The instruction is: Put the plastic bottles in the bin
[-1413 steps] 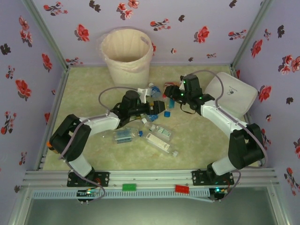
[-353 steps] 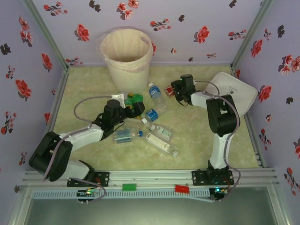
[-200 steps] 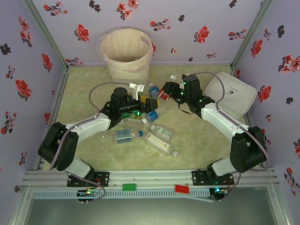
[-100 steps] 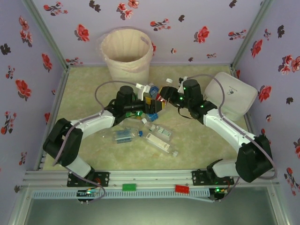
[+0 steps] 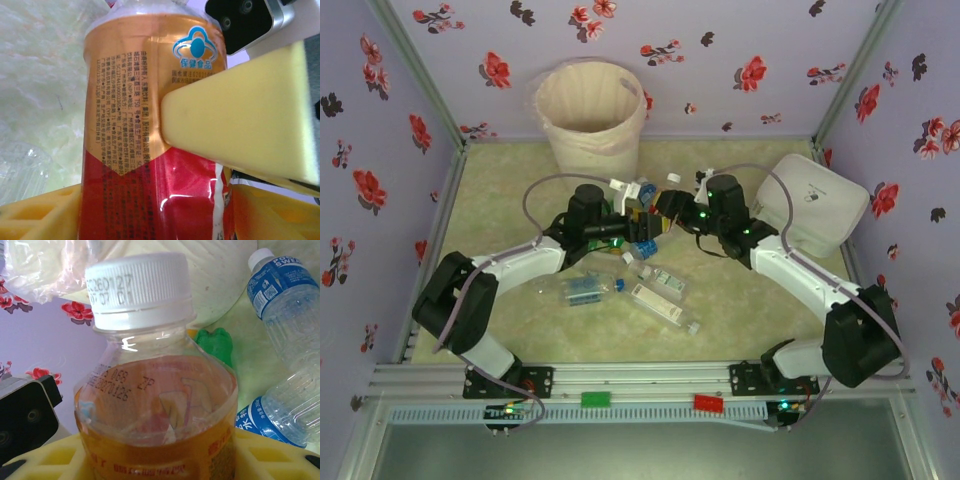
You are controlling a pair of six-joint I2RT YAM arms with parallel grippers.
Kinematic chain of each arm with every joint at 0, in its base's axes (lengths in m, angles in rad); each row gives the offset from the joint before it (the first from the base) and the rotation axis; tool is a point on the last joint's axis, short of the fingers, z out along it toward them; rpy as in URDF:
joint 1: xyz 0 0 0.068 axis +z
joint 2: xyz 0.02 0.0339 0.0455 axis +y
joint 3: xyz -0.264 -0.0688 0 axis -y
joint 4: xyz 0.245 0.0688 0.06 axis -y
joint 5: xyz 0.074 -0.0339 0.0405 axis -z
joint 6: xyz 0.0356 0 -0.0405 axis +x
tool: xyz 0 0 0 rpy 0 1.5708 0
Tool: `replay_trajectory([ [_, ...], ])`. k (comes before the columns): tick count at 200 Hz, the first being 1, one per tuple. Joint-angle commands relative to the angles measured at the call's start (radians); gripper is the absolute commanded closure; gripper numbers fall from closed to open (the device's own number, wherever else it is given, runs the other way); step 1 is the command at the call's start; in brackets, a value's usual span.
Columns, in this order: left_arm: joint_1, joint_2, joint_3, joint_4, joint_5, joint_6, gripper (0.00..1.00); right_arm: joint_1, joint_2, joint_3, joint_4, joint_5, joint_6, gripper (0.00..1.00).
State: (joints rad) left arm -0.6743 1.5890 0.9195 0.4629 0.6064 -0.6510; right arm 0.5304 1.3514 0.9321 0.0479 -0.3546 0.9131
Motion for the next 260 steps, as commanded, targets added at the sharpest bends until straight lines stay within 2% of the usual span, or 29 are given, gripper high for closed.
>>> replay_trajectory([
  [1,-0.019,0.001,-0.012,0.056,0.081,-0.008,0.39,0.014,0.035,0.032,0.047,-0.029,0.007,0.54],
  [14,-0.019,-0.006,-0.016,0.050,0.080,-0.006,0.46,0.014,0.041,0.041,0.045,-0.030,0.002,0.52],
  [34,-0.016,-0.026,-0.025,0.042,0.061,-0.015,0.47,0.014,0.036,0.068,0.010,-0.019,-0.034,0.45],
  [53,-0.010,-0.057,-0.020,0.011,0.021,-0.034,0.49,0.013,0.024,0.128,-0.095,0.032,-0.108,0.21],
  [74,-0.001,-0.110,-0.005,-0.057,-0.026,-0.017,0.51,0.007,-0.001,0.199,-0.231,0.129,-0.193,0.01],
  [119,0.083,-0.213,0.124,-0.373,-0.143,0.079,0.54,-0.006,-0.087,0.247,-0.434,0.380,-0.357,0.00],
  [148,0.156,-0.228,0.276,-0.557,-0.205,0.164,0.54,-0.009,-0.140,0.186,-0.444,0.445,-0.399,0.01],
  [164,0.197,-0.204,0.389,-0.637,-0.238,0.223,0.57,-0.009,-0.151,0.134,-0.421,0.448,-0.405,0.00],
  [210,0.335,-0.019,0.830,-0.867,-0.278,0.342,0.58,-0.009,-0.144,0.018,-0.361,0.426,-0.388,0.00],
  [260,0.429,0.326,1.359,-1.153,-0.317,0.370,0.58,-0.009,-0.153,-0.032,-0.346,0.435,-0.398,0.00],
])
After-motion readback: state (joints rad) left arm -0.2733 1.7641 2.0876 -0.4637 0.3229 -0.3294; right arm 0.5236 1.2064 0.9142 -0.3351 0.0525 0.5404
